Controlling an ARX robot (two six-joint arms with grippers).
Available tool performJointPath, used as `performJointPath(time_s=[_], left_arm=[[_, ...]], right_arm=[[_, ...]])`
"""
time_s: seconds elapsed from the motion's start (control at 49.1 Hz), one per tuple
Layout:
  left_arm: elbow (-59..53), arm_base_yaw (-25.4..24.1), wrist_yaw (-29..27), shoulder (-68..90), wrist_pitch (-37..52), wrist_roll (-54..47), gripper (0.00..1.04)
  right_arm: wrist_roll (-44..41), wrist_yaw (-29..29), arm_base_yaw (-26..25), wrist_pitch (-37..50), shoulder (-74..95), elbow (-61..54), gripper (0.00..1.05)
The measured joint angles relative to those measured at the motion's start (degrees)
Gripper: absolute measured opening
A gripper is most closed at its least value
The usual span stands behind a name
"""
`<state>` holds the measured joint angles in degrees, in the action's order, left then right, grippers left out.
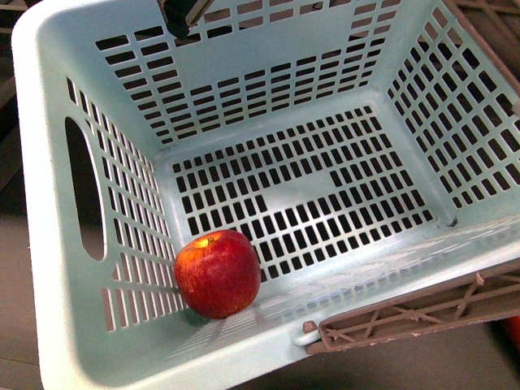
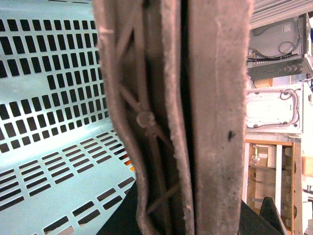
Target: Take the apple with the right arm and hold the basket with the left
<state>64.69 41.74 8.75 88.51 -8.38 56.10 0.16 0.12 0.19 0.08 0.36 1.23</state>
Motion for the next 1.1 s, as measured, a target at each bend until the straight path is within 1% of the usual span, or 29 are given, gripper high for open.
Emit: performJointPath(time_s=[0.204, 0.224, 0.245, 0.265, 0.285, 0.326, 0.347, 0.367, 0.408, 0.469, 0.53, 0.571, 0.591, 0.734, 0.897, 1.101], left_arm=[[0.00, 0.00, 0.02, 0.00, 0.00, 0.02, 0.17], [-0.02, 0.09, -0.98, 0.00, 0.22, 0.39, 0.17], [-0.61, 0.74, -5.60, 0.00, 2.60, 2.75, 0.17], [-1.20, 0.90, -9.03, 0.00, 4.35, 4.63, 0.17], [-1.57, 1.14, -14.91, 0.00, 6.91, 7.93, 0.17], [-1.86, 0.83, -22.10, 0.00, 9.62, 12.87, 0.17], [-1.86, 0.63, -24.09, 0.00, 10.01, 15.04, 0.17], [-1.86, 0.11, -27.28, -0.04, 10.40, 17.75, 0.17], [-1.86, -0.96, -30.47, -0.33, 10.71, 20.65, 0.17], [-1.86, -3.19, -33.16, -0.44, 10.75, 25.00, 0.17], [-1.86, -5.07, -33.70, -0.44, 10.78, 26.77, 0.17], [-1.86, -7.52, -33.53, -0.42, 10.78, 27.85, 0.17], [-1.86, -8.94, -32.92, -0.37, 10.78, 28.22, 0.17], [-1.79, -14.56, -30.18, 0.48, 10.78, 29.18, 0.17], [-0.83, -19.30, -27.15, 4.63, 10.73, 30.12, 0.17], [2.69, -23.32, -25.42, 11.32, 10.75, 31.32, 0.17]], right_arm=[[0.00, 0.00, 0.00, 0.00, 0.00, 0.00, 0.96], [0.00, 0.00, 0.00, 0.00, 0.00, 0.00, 0.96], [0.00, 0.00, 0.00, 0.00, 0.00, 0.00, 0.96], [0.00, 0.02, 0.00, 0.00, 0.00, 0.00, 0.96], [0.00, 0.00, 0.00, 0.00, 0.00, 0.00, 0.96], [0.00, -0.17, 0.00, -0.07, 0.02, -0.02, 0.96], [-0.02, -0.15, 0.00, -0.07, 0.00, -0.02, 0.96], [-0.02, -0.13, 0.00, -0.07, -0.04, -0.02, 0.96], [0.00, -0.04, 0.00, -0.07, -0.07, -0.02, 0.96], [-0.02, 0.02, 0.00, -0.09, -0.07, -0.02, 0.96], [0.00, 0.02, 0.00, -0.09, -0.07, -0.02, 0.96], [0.00, 0.02, 0.00, -0.09, -0.07, -0.02, 0.96], [0.00, 0.02, 0.00, -0.09, -0.07, -0.02, 0.96], [-0.02, -0.02, 0.00, -0.09, -0.07, -0.02, 0.96], [0.00, 0.00, 0.00, -0.09, -0.07, -0.02, 0.96], [0.00, 0.00, 0.00, -0.09, -0.07, -0.02, 0.96]])
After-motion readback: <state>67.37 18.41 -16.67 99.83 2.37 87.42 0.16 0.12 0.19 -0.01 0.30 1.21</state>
